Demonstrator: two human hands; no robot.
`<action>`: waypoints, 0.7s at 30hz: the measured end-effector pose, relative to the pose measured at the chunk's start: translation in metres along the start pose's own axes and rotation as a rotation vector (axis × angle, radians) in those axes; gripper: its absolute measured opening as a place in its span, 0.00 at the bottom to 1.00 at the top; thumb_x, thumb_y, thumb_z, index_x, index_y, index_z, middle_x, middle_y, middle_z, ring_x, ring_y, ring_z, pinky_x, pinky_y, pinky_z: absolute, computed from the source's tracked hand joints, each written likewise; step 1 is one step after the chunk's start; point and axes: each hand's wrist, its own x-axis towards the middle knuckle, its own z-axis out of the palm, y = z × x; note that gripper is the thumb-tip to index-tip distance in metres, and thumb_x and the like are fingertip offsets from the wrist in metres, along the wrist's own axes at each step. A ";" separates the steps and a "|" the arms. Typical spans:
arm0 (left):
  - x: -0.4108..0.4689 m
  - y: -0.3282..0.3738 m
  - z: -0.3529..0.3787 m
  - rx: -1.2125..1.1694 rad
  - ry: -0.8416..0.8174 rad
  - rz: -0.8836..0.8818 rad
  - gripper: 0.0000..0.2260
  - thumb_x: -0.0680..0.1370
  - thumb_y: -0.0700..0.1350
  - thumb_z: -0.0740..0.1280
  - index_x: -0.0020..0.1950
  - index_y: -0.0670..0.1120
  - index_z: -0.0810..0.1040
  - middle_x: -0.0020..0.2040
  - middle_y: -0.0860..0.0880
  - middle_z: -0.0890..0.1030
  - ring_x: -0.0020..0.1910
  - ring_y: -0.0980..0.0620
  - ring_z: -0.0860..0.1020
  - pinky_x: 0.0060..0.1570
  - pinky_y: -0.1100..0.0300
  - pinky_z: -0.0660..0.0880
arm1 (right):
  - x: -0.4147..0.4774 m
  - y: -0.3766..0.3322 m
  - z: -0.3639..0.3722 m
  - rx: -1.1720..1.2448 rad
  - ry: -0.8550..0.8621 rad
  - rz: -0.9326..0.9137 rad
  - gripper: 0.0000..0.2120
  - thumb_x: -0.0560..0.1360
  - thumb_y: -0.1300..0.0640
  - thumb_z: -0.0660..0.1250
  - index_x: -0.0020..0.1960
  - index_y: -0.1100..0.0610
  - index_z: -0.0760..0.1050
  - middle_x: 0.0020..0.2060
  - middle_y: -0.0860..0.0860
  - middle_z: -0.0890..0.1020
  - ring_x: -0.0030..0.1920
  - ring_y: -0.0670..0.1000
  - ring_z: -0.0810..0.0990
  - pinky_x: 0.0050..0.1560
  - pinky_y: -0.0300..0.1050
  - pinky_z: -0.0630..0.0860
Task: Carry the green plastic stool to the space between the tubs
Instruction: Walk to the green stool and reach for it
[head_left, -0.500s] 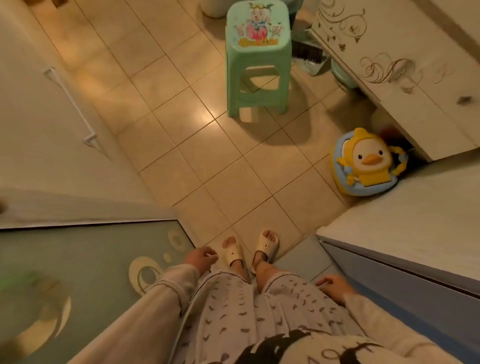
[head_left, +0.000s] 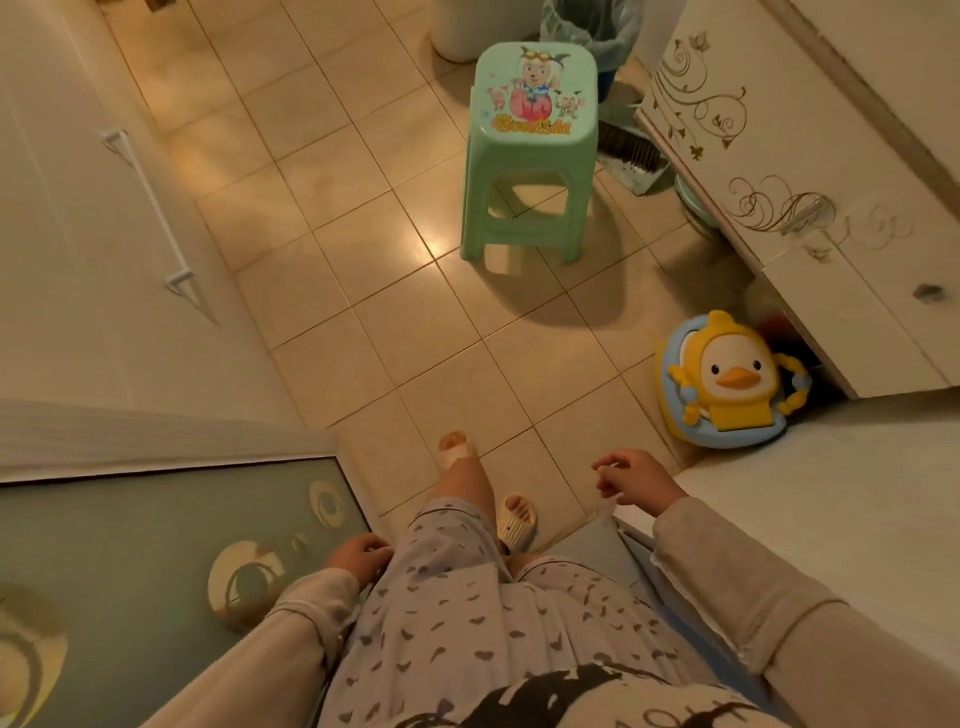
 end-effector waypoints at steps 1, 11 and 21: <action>0.003 0.005 -0.002 -0.006 0.005 -0.006 0.05 0.76 0.40 0.61 0.47 0.42 0.76 0.36 0.47 0.75 0.30 0.55 0.70 0.41 0.60 0.68 | 0.003 -0.007 -0.004 0.012 0.002 -0.005 0.06 0.75 0.64 0.59 0.48 0.60 0.74 0.33 0.52 0.76 0.34 0.48 0.75 0.35 0.40 0.69; 0.056 0.098 -0.064 0.000 -0.012 -0.031 0.14 0.77 0.37 0.60 0.59 0.34 0.75 0.35 0.46 0.74 0.29 0.53 0.70 0.27 0.64 0.66 | 0.049 -0.049 -0.032 0.046 0.007 0.163 0.08 0.74 0.65 0.58 0.52 0.59 0.71 0.33 0.53 0.76 0.33 0.50 0.73 0.34 0.40 0.67; 0.092 0.295 -0.161 0.042 0.008 0.218 0.14 0.77 0.40 0.60 0.60 0.37 0.76 0.48 0.42 0.78 0.33 0.52 0.73 0.29 0.66 0.64 | 0.082 -0.094 -0.103 0.203 0.140 0.396 0.14 0.76 0.66 0.58 0.59 0.70 0.71 0.31 0.56 0.74 0.30 0.52 0.71 0.31 0.41 0.62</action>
